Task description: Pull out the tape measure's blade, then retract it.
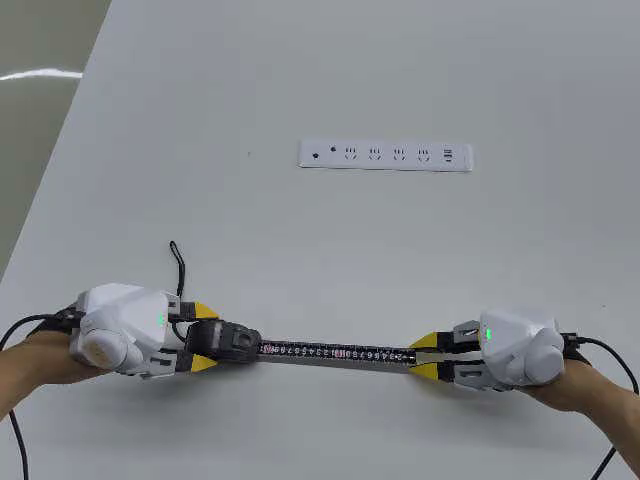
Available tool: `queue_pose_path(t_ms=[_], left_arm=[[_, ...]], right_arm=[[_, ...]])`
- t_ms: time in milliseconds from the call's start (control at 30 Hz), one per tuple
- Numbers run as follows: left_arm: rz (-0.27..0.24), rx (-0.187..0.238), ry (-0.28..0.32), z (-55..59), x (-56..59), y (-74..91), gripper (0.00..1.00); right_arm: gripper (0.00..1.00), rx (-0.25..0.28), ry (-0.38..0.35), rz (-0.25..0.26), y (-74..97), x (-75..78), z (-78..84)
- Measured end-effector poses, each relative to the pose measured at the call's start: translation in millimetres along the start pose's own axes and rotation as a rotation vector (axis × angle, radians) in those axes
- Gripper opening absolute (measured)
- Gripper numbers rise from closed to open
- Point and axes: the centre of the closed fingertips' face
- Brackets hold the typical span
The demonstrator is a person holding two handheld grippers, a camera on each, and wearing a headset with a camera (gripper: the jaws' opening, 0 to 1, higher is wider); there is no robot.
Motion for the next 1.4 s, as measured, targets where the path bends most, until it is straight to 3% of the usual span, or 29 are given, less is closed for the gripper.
queue_pose_path(t_ms=[1100,1400], left_arm=[[0.005,-0.020,0.006,-5.6,0.8,0.0,0.28],[0.007,-0.018,0.005,-6.0,0.7,-2.1,0.28]], right_arm=[[0.08,-0.005,-0.017,0.000,15.4,-0.2,15.3],[0.10,-0.038,0.011,0.016,13.6,4.5,17.1]])
Point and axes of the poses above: the centre of the closed fingertips' face, and the gripper's own axes: y roughly backward along the fingers, x roughly to its right, z roughly out of its underside, and after that the axes turned 13 degrees about -z, right-handed
